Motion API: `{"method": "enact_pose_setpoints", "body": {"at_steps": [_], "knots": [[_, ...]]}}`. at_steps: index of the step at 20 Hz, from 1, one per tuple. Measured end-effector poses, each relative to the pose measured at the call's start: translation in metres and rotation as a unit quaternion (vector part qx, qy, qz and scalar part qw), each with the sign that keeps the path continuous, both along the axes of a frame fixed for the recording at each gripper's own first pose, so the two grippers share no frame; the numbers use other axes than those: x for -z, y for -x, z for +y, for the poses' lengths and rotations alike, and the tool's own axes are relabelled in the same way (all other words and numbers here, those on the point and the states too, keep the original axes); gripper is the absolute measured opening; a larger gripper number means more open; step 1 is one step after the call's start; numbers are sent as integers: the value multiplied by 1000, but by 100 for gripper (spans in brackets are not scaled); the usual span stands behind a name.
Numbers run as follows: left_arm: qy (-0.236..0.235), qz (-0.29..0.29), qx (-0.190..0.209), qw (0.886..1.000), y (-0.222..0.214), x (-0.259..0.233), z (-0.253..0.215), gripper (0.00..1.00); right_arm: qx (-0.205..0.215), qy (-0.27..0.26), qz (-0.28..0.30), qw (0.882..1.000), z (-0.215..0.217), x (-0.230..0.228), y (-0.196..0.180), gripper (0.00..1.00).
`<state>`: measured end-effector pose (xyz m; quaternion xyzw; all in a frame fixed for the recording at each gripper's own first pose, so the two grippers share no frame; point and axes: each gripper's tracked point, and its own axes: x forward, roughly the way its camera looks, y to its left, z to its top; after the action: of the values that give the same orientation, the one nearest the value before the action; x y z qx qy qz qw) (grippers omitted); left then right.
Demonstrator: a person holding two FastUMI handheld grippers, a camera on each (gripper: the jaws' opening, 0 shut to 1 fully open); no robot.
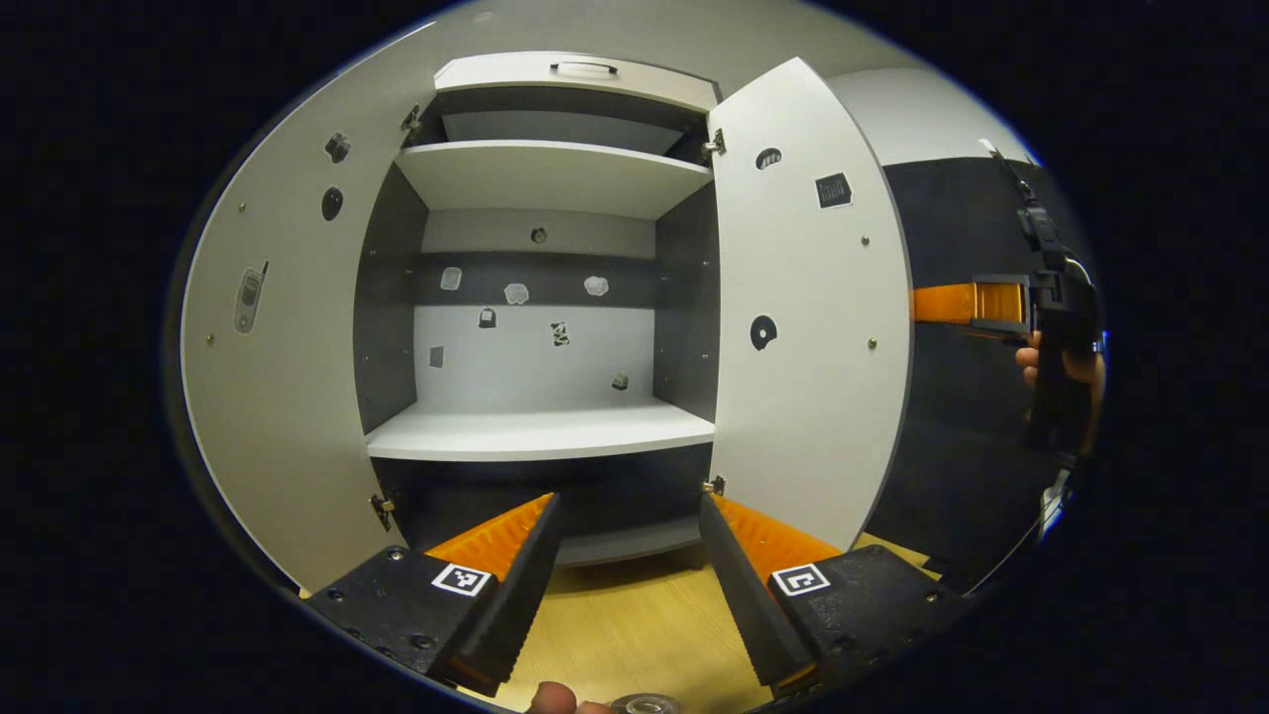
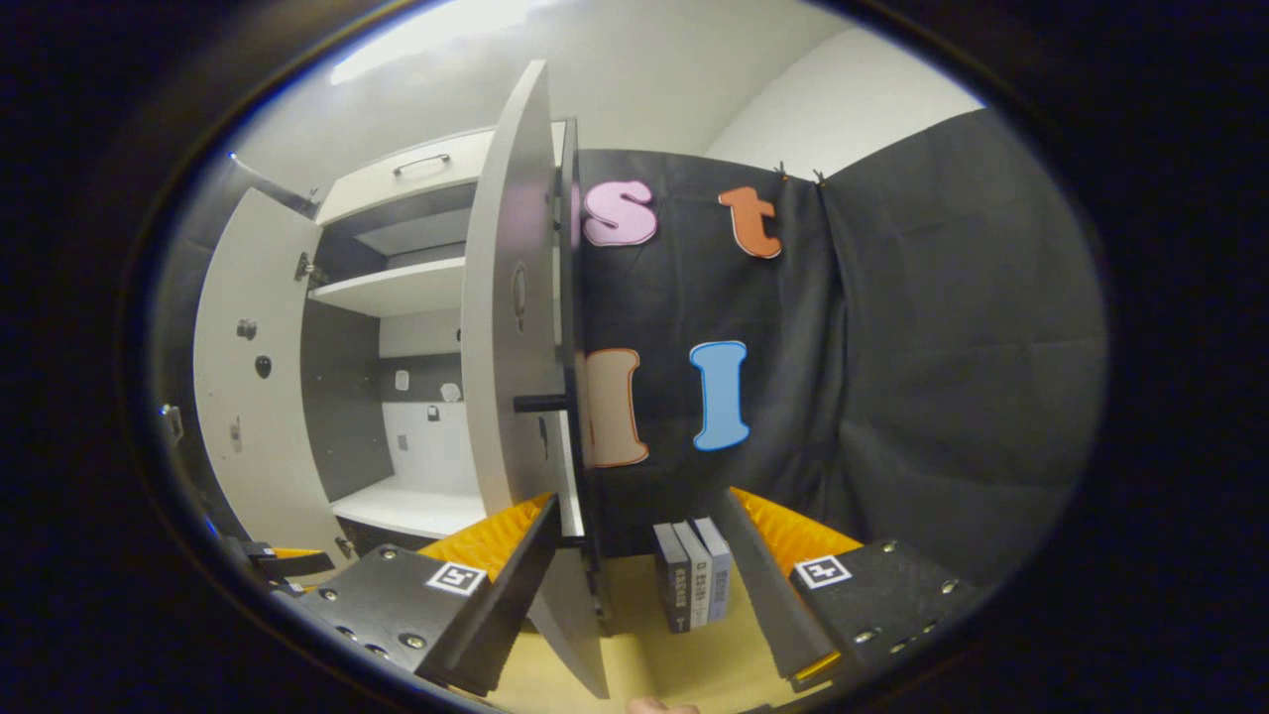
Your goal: Grasp the bottle in the cabinet with the left hand and place it on the coaster, then close the right door with the right hand and the left door with the left hand.
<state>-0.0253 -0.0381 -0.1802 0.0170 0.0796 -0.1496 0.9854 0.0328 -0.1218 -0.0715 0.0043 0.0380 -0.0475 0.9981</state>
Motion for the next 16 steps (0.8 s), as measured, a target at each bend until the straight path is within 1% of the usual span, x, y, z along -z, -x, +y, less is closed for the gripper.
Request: {"method": "enact_pose_setpoints", "body": {"at_steps": [1,2,5,7,8,9,10,11,12,13,14,15,16], "knots": [[-1,2,2,1000,0,3,-1,88,-2,-2,4,1000,0,1,0,94],[0,3,3,1000,-2,4,-2,88,-6,-5,8,1000,1,3,-1,97],[11,9,8,1000,-7,8,-7,88,-21,-5,21,1000,4,4,-3,97],[22,2,8,1000,-13,5,-9,88,-21,6,32,999,6,4,-3,97],[24,0,5,1000,-15,4,-7,88,-19,14,34,999,5,3,-3,92],[26,-4,-1,1000,-19,4,-3,88,-19,22,37,999,7,1,-2,97],[29,-7,-9,999,-22,2,1,88,-19,22,42,999,10,2,-3,92],[34,-7,-18,999,-24,2,5,88,-20,18,49,998,12,3,-2,93],[39,-6,-29,999,-25,2,11,88,-21,11,56,998,13,5,-2,96],[45,-5,-38,998,-26,2,18,88,-21,7,60,998,14,5,-2,96],[53,-5,-44,998,-27,2,24,88,-20,5,65,998,15,5,-2,93],[59,-5,-50,997,-29,2,31,88,-18,6,68,997,16,5,-1,96],[63,-5,-55,996,-29,2,38,88,-17,7,71,997,18,5,0,96]]}}
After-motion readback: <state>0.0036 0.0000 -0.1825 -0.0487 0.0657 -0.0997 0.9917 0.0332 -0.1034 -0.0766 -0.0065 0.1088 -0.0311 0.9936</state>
